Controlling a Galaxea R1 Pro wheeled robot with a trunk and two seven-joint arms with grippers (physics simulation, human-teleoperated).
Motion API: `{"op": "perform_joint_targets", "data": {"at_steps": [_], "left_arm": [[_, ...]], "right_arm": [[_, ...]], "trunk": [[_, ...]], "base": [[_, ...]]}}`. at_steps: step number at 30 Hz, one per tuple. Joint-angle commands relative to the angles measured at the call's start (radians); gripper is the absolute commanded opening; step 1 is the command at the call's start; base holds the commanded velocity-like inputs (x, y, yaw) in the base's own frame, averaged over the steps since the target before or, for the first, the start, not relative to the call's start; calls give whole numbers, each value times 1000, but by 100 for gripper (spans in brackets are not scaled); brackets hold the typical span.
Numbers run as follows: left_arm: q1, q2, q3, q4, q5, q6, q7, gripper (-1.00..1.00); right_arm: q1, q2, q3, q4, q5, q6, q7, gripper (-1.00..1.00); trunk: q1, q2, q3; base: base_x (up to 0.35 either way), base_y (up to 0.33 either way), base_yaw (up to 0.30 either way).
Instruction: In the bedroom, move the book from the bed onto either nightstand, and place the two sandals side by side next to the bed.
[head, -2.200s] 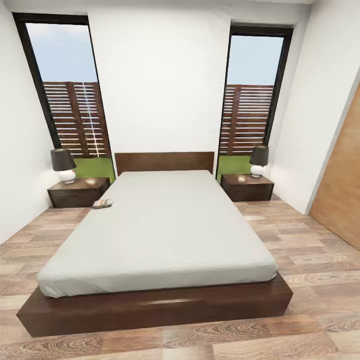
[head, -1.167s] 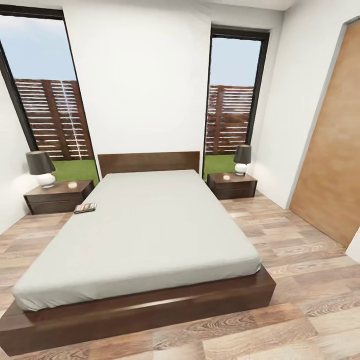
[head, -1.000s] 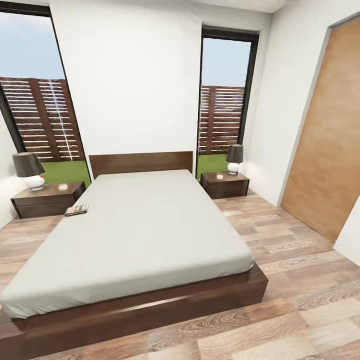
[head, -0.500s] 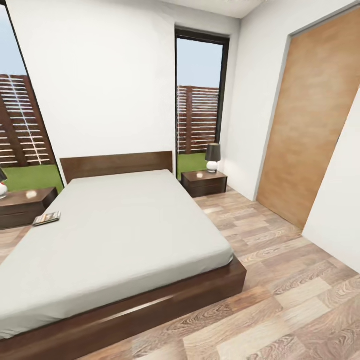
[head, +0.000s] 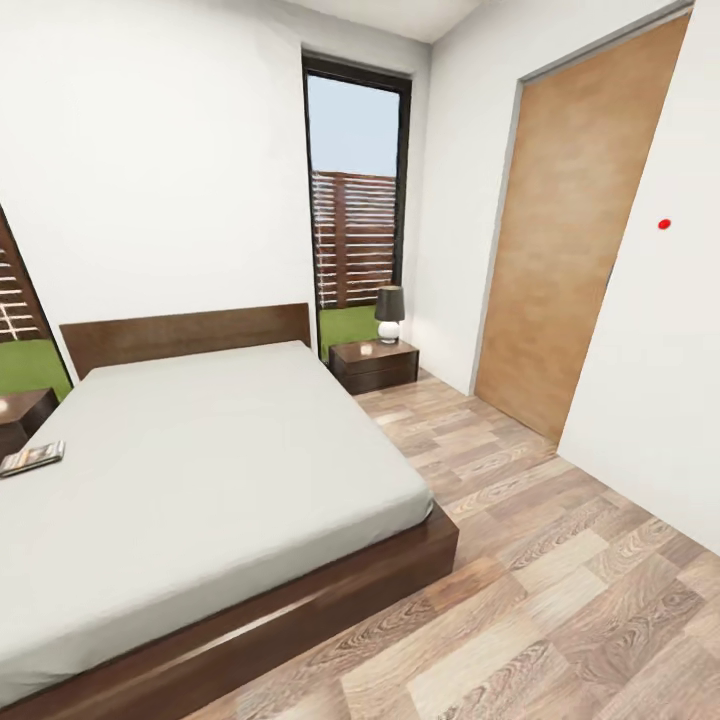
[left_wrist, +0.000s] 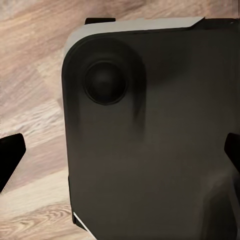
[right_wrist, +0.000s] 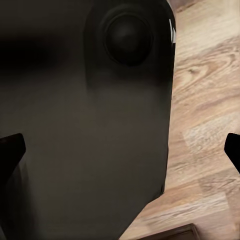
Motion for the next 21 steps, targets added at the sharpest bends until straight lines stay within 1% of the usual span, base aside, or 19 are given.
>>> {"op": "perform_joint_targets", "data": {"at_steps": [1, 9, 21], "left_arm": [[0, 0, 0, -1, 0, 0, 0, 100], [0, -1, 0, 0, 0, 0, 0, 100], [0, -2, 0, 0, 0, 0, 0, 100]], "right_arm": [[0, 0, -1, 0, 0, -1, -1, 100], [0, -2, -1, 0, 0, -1, -1, 100], [0, -3, -1, 0, 0, -1, -1, 100]], "trunk": [[0, 0, -1], [0, 0, -1], [0, 0, -1]], "base": [[0, 0, -222], [0, 0, -241], [0, 0, -279]]}}
